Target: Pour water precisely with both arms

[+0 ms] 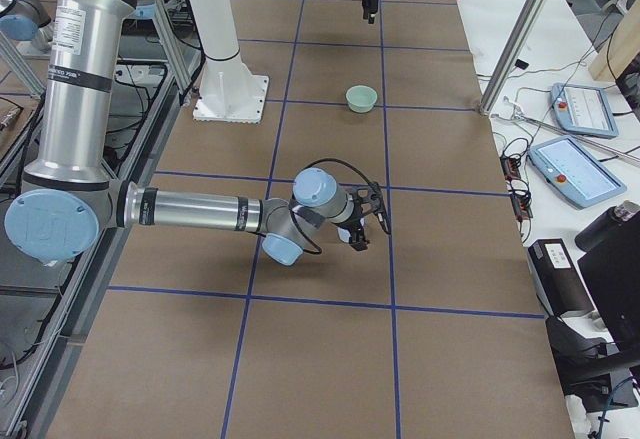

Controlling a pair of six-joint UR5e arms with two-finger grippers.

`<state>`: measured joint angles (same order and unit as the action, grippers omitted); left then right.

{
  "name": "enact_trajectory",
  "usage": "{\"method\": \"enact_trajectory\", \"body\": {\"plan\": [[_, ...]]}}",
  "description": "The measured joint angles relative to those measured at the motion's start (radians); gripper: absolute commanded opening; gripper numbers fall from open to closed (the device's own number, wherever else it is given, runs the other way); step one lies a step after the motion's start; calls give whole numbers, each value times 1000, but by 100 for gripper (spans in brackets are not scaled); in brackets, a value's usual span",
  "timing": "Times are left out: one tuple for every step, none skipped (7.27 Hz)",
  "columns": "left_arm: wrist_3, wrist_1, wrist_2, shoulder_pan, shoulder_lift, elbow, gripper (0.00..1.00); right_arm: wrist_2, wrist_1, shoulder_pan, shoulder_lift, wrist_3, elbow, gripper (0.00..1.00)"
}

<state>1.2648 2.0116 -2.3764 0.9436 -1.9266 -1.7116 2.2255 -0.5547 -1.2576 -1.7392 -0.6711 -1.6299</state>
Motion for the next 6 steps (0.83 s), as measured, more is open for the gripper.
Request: {"method": "enact_trajectory", "body": {"plan": [[2,0,37,-26,-17,4,99,5,-105,-29,29,77,-2,100],[17,-5,91,-74,-48,13,99,8,-215,-58,55,176,-7,100],[46,-25,141,-131,-99,31,99,9,-316,-88,76,281,-14,100],[63,-69,191,-182,-172,63,99,9,-406,-112,93,361,-22,100],[70,-116,242,-227,-254,116,99,9,-472,-125,108,399,-31,100],[72,-142,286,-264,-328,179,99,9,-510,-132,114,414,-39,100]]}}
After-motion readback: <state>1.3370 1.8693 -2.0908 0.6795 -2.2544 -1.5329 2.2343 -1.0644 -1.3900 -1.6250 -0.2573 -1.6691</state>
